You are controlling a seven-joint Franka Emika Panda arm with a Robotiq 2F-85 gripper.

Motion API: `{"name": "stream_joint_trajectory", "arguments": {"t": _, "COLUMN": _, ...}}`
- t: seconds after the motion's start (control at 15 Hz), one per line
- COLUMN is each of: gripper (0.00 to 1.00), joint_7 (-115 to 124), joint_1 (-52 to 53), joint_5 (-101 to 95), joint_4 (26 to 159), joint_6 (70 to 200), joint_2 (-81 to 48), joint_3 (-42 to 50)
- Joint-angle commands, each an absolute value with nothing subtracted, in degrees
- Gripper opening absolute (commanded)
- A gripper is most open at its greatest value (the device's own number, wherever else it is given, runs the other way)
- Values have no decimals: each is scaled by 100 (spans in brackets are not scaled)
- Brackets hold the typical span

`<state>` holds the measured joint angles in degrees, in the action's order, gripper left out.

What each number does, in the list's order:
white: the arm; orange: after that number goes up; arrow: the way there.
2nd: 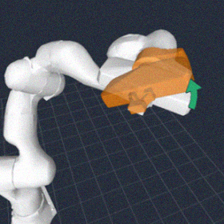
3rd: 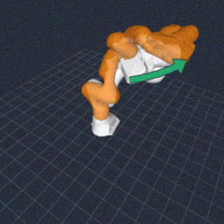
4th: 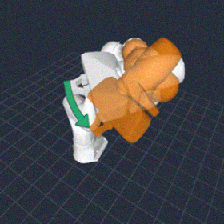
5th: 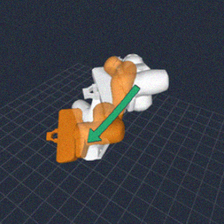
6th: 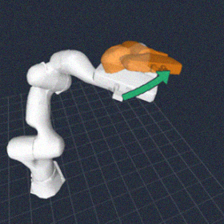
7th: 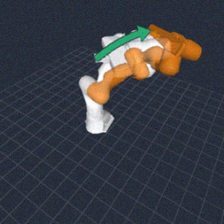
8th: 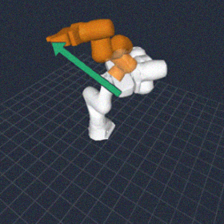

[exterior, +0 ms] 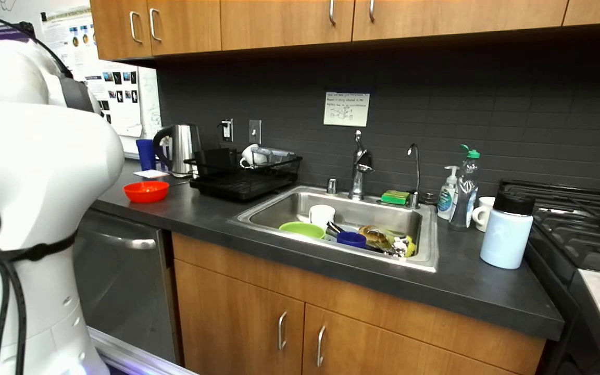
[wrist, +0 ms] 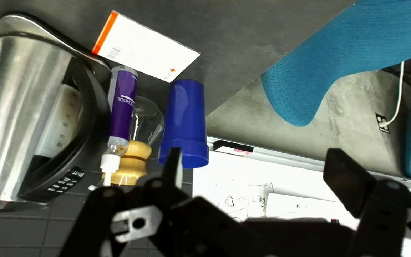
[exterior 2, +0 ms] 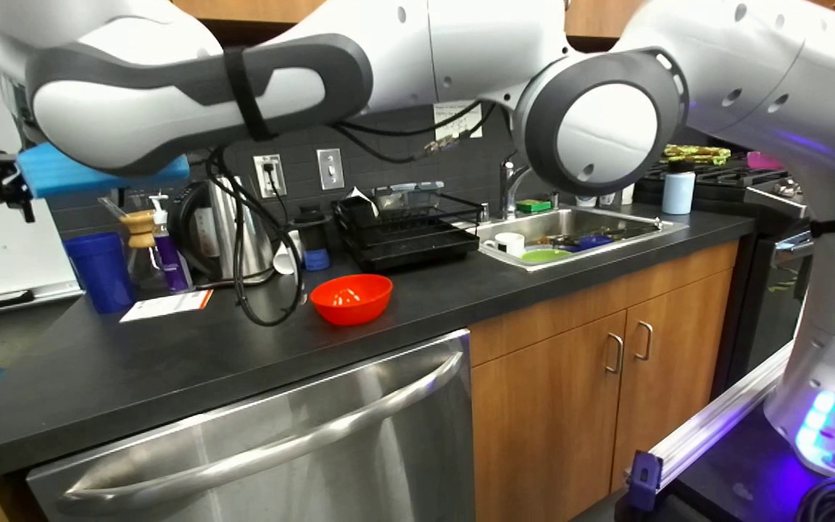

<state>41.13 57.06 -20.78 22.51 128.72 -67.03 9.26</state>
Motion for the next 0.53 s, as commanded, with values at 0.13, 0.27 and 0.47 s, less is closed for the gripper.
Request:
{"name": "stream_joint_trajectory", "arguments": {"t": 0.13, "gripper": 100, "joint_7": 4109, "joint_1": 5732, "joint_5": -2078, "joint_4": 2263, "joint_6": 12876, "joint_2": -6711, "joint_3": 909}}
{"name": "stream_joint_trajectory", "arguments": {"t": 0.27, "gripper": 100, "joint_7": 4109, "joint_1": 5746, "joint_5": -2078, "joint_4": 2266, "joint_6": 12876, "joint_2": -6712, "joint_3": 908}}
{"name": "stream_joint_trajectory", "arguments": {"t": 0.47, "gripper": 100, "joint_7": 4186, "joint_1": 5748, "joint_5": -2180, "joint_4": 2285, "joint_6": 12790, "joint_2": -6713, "joint_3": 1032}}
